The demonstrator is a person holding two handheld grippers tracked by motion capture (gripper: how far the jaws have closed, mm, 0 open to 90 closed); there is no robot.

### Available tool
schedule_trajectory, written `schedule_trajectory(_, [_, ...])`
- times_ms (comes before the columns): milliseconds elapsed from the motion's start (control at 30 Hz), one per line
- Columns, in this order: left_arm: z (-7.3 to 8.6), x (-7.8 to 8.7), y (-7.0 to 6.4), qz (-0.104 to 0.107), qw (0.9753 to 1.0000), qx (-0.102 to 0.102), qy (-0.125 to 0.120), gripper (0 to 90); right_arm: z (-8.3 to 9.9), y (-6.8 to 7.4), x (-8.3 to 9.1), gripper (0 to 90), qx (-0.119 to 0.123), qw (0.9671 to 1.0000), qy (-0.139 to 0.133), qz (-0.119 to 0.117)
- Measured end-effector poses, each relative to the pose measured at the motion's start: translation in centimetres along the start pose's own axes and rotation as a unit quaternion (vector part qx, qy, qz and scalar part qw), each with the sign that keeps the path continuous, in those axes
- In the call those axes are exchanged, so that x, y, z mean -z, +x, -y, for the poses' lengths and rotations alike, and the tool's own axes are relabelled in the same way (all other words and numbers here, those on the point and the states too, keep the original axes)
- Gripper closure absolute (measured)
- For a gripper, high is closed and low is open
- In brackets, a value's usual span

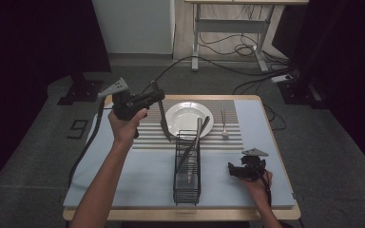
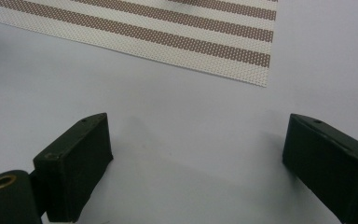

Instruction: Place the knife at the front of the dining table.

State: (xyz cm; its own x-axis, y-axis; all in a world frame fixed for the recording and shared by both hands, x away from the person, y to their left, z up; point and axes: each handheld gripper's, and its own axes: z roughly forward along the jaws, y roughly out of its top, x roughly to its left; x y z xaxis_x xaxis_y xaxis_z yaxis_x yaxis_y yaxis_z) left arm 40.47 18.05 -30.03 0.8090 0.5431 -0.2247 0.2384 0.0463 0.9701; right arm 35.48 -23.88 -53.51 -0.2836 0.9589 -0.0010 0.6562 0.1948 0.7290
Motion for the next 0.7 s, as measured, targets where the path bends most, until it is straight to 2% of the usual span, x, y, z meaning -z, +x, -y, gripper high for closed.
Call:
schedule_trajectory(167, [0.3,0.5,0.0,-0.031,0.9989,-0.029,0.021,84.0,0.0,0.0,0.0,7.9,-0.001,1.0,0.001,0.0])
schedule_trajectory(233, [0.5,0.5,0.0,-0.031,0.9988,-0.029,0.023,84.1,0.0,0.0,0.0,7.9,-0.001,1.0,0.001,0.0])
schedule_trajectory(267, [0.9,0.5,0.5,-0.023,0.9995,-0.013,0.02,84.1,0.0,0.0,0.0,7.9,-0.001,1.0,0.001,0.0])
schedule_trajectory(300, [1.2,0.6,0.8,-0.023,0.9995,-0.006,0.02,84.1,0.0,0.0,0.0,7.9,-0.001,1.0,0.001,0.0])
schedule_trajectory(400, [1.7,0.6,1.3,-0.034,0.9991,-0.002,0.024,84.1,0.0,0.0,0.0,7.9,0.0,1.0,0.0,0.0])
schedule_trajectory(433, [2.3,0.7,1.8,-0.04,0.9988,0.004,0.03,84.1,0.0,0.0,0.0,7.9,0.0,1.0,0.0,0.0])
schedule_trajectory(533, [2.8,0.8,2.3,-0.047,0.9983,0.007,0.034,84.1,0.0,0.0,0.0,7.9,0.0,1.0,0.0,0.0])
schedule_trajectory(567, [3.3,1.0,2.7,-0.057,0.9976,0.006,0.04,84.1,0.0,0.0,0.0,7.9,0.0,1.0,0.001,0.0])
schedule_trajectory(700, [4.2,1.3,3.4,-0.073,0.9959,0.005,0.054,84.1,0.0,0.0,0.0,7.9,-0.001,1.0,0.001,0.0])
